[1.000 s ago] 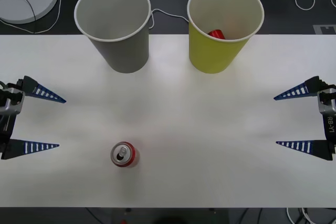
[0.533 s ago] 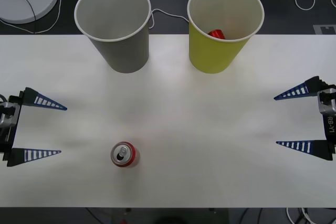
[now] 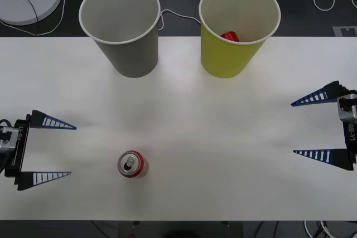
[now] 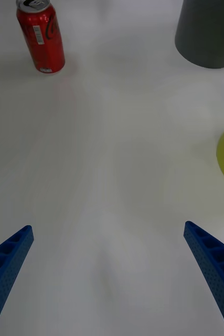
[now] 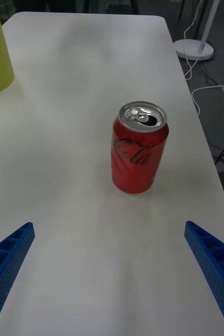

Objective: Put the can into the green bin and the plastic bottle into the gray bin

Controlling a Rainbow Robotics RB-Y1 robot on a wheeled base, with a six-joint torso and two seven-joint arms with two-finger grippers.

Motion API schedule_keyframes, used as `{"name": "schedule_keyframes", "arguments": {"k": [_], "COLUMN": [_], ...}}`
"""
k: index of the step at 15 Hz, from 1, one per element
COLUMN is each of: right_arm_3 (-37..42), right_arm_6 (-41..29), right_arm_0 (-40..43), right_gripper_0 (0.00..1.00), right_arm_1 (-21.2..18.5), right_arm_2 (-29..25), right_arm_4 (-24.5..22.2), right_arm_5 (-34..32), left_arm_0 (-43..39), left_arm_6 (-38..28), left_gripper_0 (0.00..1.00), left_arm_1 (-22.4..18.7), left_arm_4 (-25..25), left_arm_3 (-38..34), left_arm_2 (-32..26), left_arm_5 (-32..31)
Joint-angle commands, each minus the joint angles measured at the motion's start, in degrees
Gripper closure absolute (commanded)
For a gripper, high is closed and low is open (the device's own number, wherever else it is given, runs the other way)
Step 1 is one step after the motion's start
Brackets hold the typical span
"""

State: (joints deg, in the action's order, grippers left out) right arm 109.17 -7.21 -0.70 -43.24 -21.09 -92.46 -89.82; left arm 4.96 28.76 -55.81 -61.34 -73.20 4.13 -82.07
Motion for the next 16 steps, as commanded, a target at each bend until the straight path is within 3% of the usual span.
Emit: {"name": "schedule_keyframes", "arguments": {"k": [1,6,16], "right_arm_3": [-0.01,-0.01,-0.01], "right_arm_6": [0.00,0.00,0.00], "right_arm_0": [0.00,0.00,0.00], "right_gripper_0": [0.00,0.00,0.00], "right_arm_1": [0.00,0.00,0.00], "right_arm_2": [0.00,0.00,0.00], "right_arm_4": [0.00,0.00,0.00], "right_arm_5": [0.00,0.00,0.00], "left_arm_0": [1.99,4.89,4.98], "left_arm_6": [6.22,13.95,16.06], "left_gripper_0": [0.00,0.00,0.00], "left_arm_1": [0.00,1.15,11.25], "left_arm_4": [4.83,9.05,6.76], "left_arm_3": [6.05,13.61,17.38], "left_arm_2": [4.92,11.43,11.69], "left_arm_5": [-0.02,-0.02,1.04]}}
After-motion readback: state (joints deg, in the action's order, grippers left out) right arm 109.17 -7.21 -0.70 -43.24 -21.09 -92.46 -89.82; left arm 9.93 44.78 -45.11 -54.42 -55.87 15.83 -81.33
